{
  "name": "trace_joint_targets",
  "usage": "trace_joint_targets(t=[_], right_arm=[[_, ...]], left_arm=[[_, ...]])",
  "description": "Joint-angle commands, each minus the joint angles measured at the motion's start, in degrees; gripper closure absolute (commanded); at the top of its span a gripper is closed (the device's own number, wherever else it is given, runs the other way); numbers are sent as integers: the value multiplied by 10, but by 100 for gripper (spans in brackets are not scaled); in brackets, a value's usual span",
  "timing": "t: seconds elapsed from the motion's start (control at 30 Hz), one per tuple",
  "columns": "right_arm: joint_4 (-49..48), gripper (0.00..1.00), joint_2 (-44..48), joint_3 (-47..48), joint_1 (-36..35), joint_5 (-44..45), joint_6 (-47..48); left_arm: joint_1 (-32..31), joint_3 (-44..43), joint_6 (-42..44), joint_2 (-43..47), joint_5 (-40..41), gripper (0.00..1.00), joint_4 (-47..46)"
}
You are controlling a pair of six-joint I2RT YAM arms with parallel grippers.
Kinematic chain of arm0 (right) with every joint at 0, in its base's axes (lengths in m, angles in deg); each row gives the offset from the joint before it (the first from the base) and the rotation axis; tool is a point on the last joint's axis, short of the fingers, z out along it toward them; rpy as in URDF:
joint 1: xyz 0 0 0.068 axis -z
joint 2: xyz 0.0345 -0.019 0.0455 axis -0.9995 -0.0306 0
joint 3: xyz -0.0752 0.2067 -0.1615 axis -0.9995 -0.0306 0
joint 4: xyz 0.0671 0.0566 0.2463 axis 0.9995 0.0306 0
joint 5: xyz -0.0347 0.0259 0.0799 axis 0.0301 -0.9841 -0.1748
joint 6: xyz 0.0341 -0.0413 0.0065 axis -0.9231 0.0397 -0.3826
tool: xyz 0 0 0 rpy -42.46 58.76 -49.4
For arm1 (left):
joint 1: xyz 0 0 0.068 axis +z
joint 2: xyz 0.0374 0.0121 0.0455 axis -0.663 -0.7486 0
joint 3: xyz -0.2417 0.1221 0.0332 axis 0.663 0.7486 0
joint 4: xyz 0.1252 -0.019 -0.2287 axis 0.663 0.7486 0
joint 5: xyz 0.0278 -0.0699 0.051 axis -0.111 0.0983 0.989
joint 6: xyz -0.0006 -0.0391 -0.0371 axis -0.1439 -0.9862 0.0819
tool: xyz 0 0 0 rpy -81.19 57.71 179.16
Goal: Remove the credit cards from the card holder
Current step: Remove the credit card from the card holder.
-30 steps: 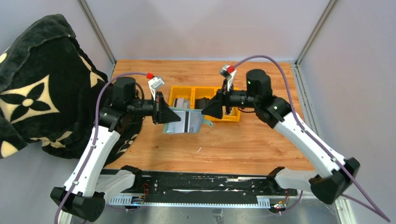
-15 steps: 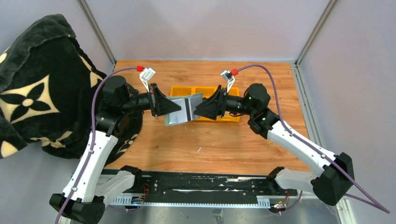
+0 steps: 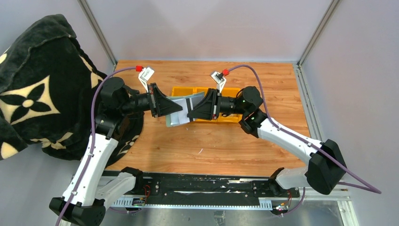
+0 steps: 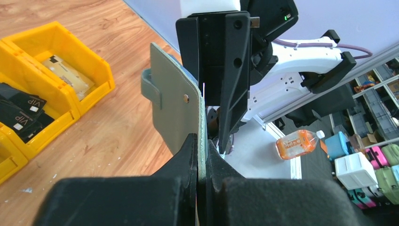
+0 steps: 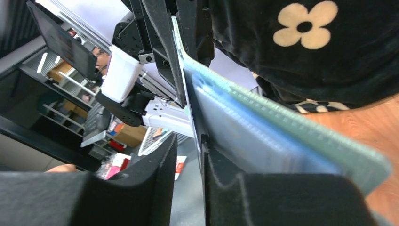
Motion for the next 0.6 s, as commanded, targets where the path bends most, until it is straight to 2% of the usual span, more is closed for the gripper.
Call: trace_joint_targets(t=[0.0,0.2,0.57], right_arm=[[-101,77,-8,-11,-8,-21,-51],[-105,99,15,-38,4,-1,-41],[-118,100,70,-102,49,14,-49]], left_arm=[[3,5,-6,9,-8,100,-17],[3,-8,15,10,-12,99,19],[4,-32,30,17,-30,99,45]])
